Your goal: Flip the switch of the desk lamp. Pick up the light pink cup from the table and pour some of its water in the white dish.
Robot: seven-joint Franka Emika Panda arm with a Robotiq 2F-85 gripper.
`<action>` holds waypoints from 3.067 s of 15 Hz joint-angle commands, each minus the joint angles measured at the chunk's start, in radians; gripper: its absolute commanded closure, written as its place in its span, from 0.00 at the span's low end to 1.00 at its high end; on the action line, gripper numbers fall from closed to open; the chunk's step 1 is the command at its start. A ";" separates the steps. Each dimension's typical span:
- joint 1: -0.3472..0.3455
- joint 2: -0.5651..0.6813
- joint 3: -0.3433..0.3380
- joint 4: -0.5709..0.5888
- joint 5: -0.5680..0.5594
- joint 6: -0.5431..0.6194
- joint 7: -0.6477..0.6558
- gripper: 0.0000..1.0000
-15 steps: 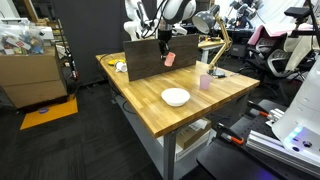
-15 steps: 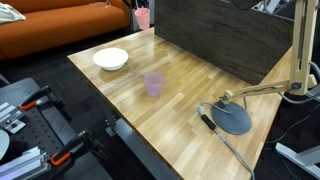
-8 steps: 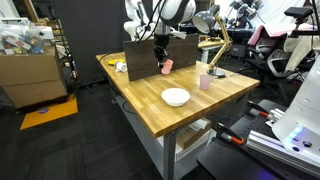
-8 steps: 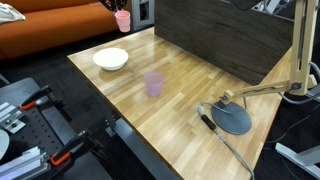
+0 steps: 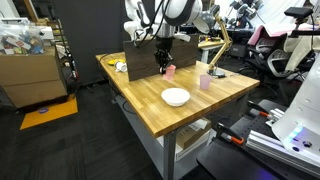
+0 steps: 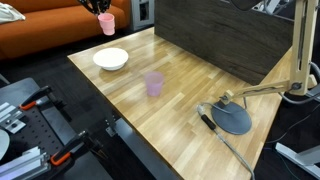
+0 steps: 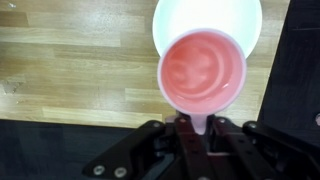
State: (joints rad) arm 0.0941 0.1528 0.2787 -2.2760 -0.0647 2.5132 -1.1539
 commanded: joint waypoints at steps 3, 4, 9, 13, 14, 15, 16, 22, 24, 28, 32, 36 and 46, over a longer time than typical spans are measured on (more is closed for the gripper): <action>0.036 -0.022 -0.014 -0.012 0.027 0.002 -0.034 0.85; 0.039 -0.026 -0.013 -0.017 0.031 0.005 -0.040 0.85; 0.040 -0.028 -0.014 -0.023 0.034 0.011 -0.045 0.85; 0.045 -0.026 0.017 -0.035 0.134 0.032 -0.100 0.96; 0.052 -0.024 0.026 -0.041 0.172 0.036 -0.111 0.96; 0.059 -0.021 0.036 -0.047 0.205 0.039 -0.118 0.96; 0.065 -0.018 0.045 -0.054 0.235 0.042 -0.125 0.96; 0.063 -0.014 0.048 -0.094 0.353 0.077 -0.157 0.96; 0.049 -0.005 0.058 -0.098 0.446 0.113 -0.218 0.96; 0.032 0.013 0.068 -0.098 0.627 0.157 -0.356 0.96; 0.010 0.022 0.055 -0.118 0.730 0.177 -0.433 0.96; -0.024 0.020 0.045 -0.139 0.830 0.186 -0.515 0.96; -0.029 0.010 -0.008 -0.147 1.130 0.163 -0.751 0.96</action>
State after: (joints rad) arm 0.0657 0.1867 0.2862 -2.4047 0.9936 2.6768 -1.8351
